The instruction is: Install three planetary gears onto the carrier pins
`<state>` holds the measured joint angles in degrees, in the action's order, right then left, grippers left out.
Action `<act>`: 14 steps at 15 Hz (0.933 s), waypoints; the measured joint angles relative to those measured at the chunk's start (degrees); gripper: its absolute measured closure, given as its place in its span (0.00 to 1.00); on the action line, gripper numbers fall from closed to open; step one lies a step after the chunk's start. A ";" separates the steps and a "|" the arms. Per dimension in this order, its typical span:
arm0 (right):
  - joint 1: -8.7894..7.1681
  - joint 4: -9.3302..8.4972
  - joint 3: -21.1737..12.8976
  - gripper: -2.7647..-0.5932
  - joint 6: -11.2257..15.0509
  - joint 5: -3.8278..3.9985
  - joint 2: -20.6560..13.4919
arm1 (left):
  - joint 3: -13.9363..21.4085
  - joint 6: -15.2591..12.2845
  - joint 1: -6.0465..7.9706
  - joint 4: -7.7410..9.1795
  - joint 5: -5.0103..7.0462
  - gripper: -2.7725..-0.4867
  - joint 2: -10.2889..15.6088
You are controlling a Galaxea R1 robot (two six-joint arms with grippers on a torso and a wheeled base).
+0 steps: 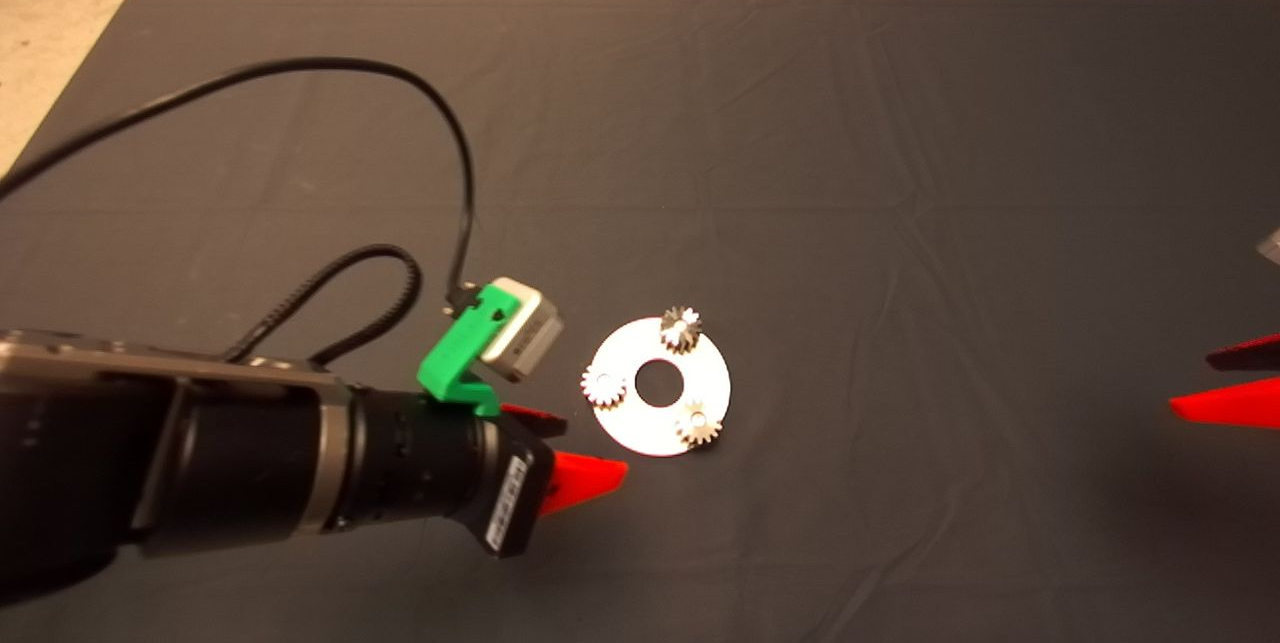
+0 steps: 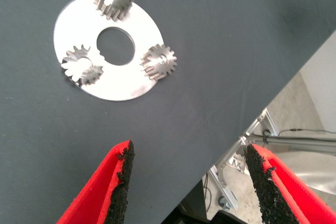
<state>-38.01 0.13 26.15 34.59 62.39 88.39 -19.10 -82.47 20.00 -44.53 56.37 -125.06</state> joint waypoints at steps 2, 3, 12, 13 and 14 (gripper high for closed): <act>-0.86 -0.80 -2.44 0.47 1.54 -1.82 1.77 | 0.04 -0.02 0.02 0.05 0.00 0.57 -0.50; -0.88 -1.29 -3.26 0.47 2.07 -2.06 2.59 | 0.15 -0.02 0.24 -0.06 -0.03 0.57 -0.07; 1.73 -1.65 -4.63 0.47 3.66 -2.42 4.17 | 0.54 0.00 -0.68 0.02 2.22 0.57 8.75; 1.98 -1.62 -4.60 0.47 4.24 -2.50 3.91 | 0.56 0.00 -1.59 0.02 2.65 0.57 8.73; 2.32 -1.62 -4.58 0.47 4.49 -2.41 3.67 | 0.56 0.00 -3.23 -0.01 2.83 0.57 8.71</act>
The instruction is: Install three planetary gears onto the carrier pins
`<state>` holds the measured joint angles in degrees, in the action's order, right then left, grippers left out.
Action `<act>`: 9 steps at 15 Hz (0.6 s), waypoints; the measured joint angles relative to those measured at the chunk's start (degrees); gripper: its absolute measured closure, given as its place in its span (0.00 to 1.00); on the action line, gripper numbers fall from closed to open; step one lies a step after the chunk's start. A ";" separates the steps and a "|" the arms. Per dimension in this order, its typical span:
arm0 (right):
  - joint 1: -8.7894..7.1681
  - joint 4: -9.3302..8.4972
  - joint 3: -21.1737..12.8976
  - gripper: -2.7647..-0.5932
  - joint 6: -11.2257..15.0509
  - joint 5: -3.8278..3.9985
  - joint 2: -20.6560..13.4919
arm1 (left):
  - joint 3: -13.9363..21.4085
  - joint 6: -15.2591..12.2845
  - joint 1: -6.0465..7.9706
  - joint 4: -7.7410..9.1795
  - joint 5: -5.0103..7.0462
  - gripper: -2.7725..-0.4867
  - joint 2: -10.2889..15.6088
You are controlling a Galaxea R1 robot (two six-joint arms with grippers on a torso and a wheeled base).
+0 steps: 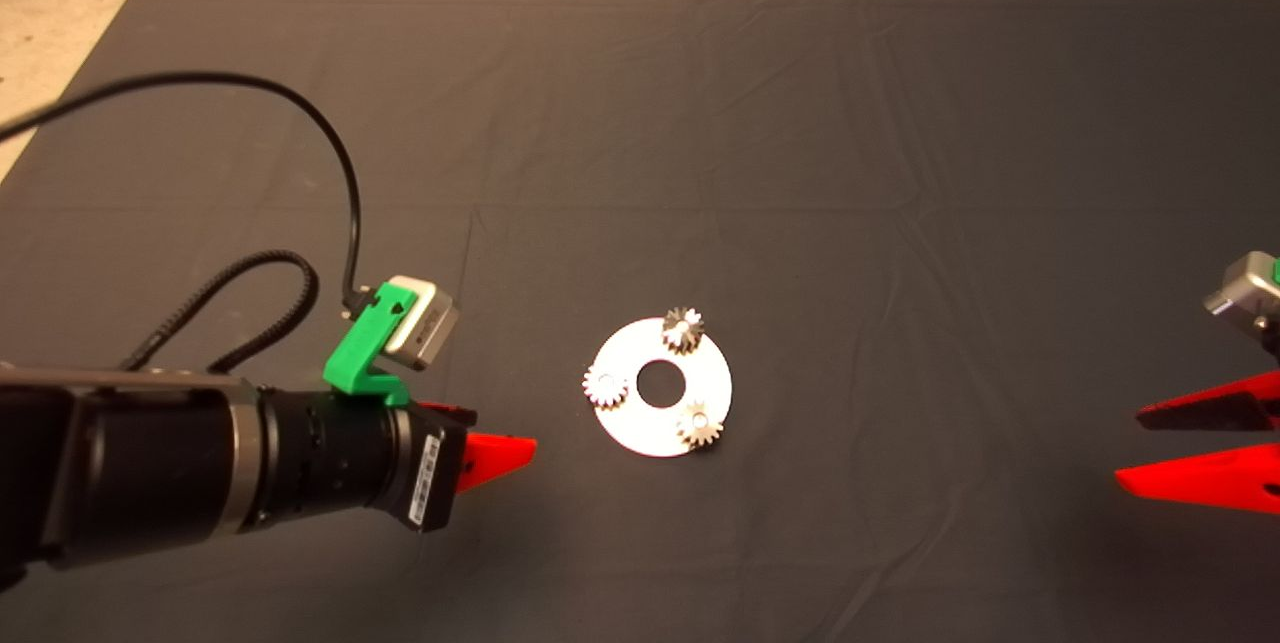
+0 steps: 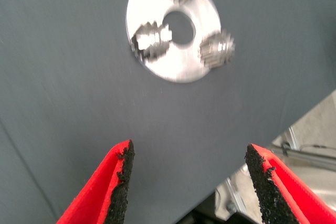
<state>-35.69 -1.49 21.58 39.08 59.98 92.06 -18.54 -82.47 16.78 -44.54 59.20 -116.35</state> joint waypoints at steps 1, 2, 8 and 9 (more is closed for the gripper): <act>0.71 0.00 0.00 0.47 1.04 0.19 0.00 | 0.00 0.00 -2.10 0.06 0.50 0.57 -0.05; 1.63 0.00 0.02 0.47 1.88 0.39 0.00 | 0.02 0.00 -3.44 0.17 0.92 0.57 -0.02; 15.56 1.79 0.02 0.47 5.66 2.16 1.87 | 0.02 0.02 -3.91 0.12 4.74 0.57 -0.29; 16.52 2.15 0.02 0.47 5.97 2.26 2.20 | 0.02 0.02 -4.45 0.20 5.13 0.57 -0.49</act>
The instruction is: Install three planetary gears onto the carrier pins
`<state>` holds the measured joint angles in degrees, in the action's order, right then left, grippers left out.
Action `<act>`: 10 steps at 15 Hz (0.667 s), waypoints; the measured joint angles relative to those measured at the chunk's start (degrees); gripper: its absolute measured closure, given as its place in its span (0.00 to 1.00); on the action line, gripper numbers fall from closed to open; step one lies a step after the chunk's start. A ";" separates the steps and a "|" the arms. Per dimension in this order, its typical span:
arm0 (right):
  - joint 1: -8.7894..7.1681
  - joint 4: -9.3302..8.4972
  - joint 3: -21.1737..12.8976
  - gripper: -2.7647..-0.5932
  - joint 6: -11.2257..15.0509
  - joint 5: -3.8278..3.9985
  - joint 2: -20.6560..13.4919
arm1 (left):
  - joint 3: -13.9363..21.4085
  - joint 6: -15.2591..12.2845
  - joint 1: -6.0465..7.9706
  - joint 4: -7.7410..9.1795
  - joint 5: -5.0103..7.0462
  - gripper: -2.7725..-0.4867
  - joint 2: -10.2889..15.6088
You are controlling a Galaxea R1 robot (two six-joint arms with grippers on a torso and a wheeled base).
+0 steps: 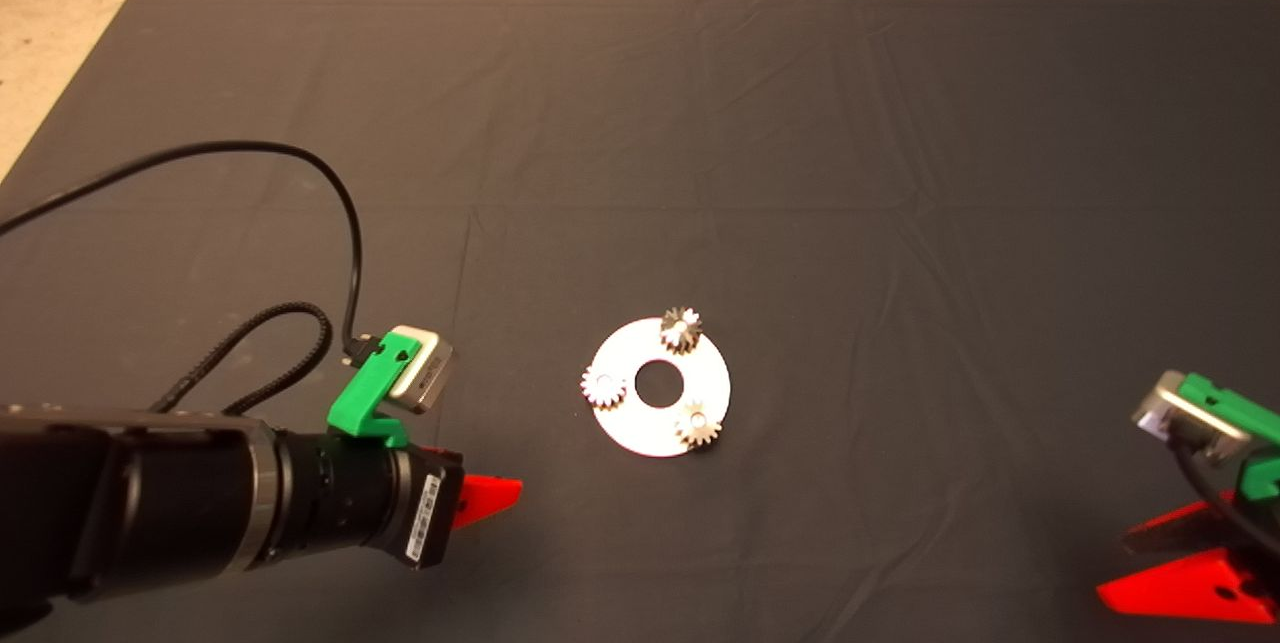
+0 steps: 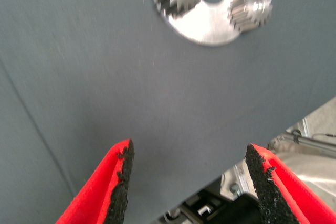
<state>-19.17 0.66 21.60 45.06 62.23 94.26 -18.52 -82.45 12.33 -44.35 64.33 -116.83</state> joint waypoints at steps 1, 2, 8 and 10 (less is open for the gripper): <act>1.36 1.46 0.00 0.47 1.02 0.33 0.69 | 0.00 0.00 -0.48 0.00 0.57 0.57 -0.26; 1.59 2.84 0.00 0.47 1.75 0.39 1.22 | 0.00 0.17 -0.92 -0.02 0.90 0.57 -0.52; 6.83 10.26 0.20 0.47 7.41 0.63 8.34 | 0.00 0.83 -3.58 0.00 2.60 0.57 -2.54; 7.58 11.73 0.22 0.47 8.63 0.41 10.01 | 0.00 0.83 -3.63 0.00 2.82 0.57 -2.50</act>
<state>-11.59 12.39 21.82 53.69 62.65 104.27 -18.52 -81.62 8.70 -44.35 67.15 -119.33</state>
